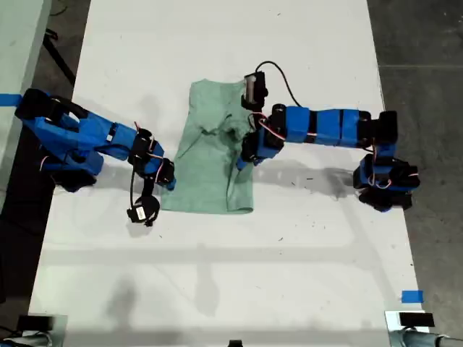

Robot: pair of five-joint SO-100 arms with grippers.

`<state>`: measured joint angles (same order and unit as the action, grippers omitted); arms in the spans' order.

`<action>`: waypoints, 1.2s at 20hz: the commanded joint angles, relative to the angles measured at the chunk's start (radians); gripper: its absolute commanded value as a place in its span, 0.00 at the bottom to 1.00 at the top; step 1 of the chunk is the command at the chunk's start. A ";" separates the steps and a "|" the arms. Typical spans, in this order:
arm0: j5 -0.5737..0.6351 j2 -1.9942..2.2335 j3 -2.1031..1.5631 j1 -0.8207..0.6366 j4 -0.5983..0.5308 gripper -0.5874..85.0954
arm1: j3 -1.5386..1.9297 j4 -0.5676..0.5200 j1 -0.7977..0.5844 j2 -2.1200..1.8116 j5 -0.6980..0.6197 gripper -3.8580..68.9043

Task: Fold t-shirt

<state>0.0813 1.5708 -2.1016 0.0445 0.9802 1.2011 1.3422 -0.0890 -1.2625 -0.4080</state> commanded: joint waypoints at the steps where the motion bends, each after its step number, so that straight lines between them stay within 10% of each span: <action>1: -0.009 0.091 0.003 -0.023 0.015 0.01 | -0.002 0.002 0.009 -0.104 0.014 0.30; 8: 0.023 0.324 -0.026 -0.130 0.255 0.01 | 0.018 -0.014 0.011 -0.106 0.014 0.30; 24: 0.069 -0.755 1.203 -0.008 0.492 0.09 | 0.054 -0.015 0.028 -0.149 0.034 0.29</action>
<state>0.1150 0.8713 -1.0861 0.0123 1.4005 1.2579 1.3422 -0.0813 -1.3177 -0.3820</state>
